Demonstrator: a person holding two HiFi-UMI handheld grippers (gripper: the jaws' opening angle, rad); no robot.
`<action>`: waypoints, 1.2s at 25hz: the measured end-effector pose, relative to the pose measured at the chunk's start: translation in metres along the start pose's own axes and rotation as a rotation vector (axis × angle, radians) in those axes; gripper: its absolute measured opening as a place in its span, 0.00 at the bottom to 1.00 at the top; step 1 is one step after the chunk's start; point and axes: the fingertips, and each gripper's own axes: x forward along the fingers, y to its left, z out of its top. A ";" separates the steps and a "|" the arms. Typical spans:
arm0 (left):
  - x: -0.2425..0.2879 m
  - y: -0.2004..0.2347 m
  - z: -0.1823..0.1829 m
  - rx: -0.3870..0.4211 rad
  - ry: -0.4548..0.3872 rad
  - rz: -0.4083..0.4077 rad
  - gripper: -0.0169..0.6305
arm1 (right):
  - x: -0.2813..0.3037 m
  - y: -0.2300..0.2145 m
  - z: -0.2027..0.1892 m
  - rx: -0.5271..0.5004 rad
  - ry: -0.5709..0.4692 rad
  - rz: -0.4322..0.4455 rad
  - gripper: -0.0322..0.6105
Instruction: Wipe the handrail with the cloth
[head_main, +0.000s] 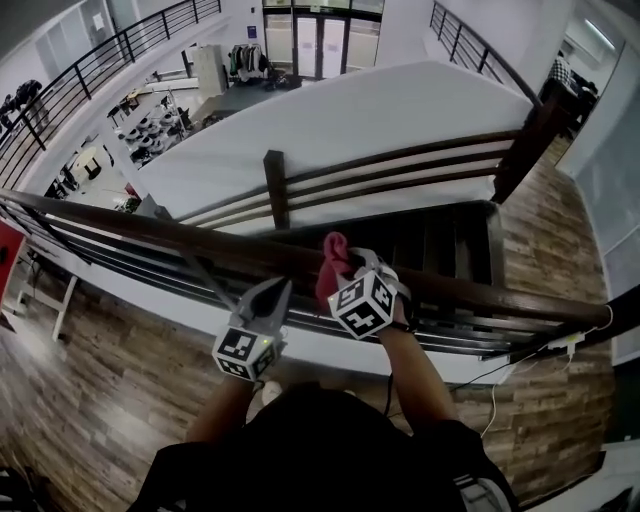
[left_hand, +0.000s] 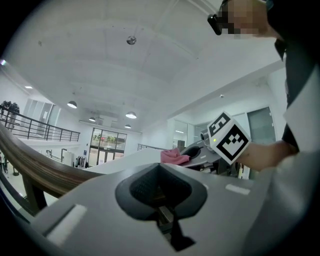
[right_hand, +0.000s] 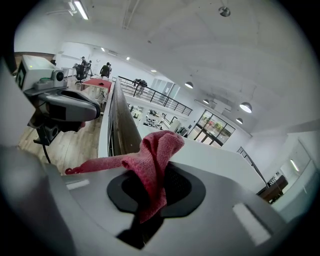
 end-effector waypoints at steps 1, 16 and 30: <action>0.005 -0.007 -0.001 0.002 -0.002 -0.007 0.02 | -0.004 -0.005 -0.007 0.007 0.003 -0.003 0.13; 0.047 -0.093 -0.016 -0.037 0.009 -0.095 0.02 | -0.051 -0.038 -0.062 0.095 -0.033 -0.052 0.12; 0.071 -0.115 -0.008 -0.048 0.033 -0.260 0.02 | -0.070 -0.058 -0.096 0.300 0.011 -0.108 0.12</action>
